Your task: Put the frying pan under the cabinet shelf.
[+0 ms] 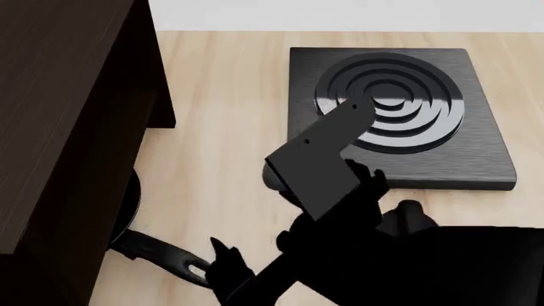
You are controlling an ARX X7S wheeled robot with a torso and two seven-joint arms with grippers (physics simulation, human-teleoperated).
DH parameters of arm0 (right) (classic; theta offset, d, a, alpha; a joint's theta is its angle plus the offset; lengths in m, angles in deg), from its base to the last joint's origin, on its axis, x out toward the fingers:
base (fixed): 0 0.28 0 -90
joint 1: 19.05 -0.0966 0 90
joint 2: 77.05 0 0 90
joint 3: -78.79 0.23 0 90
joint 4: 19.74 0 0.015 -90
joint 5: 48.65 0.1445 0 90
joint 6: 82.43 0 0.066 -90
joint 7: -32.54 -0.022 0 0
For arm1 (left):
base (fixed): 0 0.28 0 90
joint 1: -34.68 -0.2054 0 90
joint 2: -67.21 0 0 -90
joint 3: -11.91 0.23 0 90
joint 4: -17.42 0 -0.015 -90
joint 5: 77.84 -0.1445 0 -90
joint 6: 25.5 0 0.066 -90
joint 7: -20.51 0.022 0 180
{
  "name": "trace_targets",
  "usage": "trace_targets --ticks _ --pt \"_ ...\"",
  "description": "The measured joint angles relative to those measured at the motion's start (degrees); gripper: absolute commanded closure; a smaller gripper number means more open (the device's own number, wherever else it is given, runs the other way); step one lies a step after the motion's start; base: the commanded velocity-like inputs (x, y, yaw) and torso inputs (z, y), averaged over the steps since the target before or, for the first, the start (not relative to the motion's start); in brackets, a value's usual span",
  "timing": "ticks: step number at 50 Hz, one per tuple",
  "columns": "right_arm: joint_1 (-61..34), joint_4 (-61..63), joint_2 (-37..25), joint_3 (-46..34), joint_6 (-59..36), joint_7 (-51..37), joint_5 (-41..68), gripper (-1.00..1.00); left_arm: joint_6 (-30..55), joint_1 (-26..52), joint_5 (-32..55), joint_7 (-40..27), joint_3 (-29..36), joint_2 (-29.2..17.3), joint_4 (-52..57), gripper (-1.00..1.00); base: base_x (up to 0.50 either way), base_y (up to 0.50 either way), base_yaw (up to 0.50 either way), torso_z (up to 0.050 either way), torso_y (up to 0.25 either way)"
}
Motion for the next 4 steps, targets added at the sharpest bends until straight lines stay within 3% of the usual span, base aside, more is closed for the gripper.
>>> trace_targets --ticks 4 --pt "1.4 3.5 -4.0 1.9 2.6 -2.3 1.7 -1.0 -0.4 0.7 0.1 -0.4 1.1 -0.2 -0.1 -1.0 0.0 0.0 0.0 0.0 0.0"
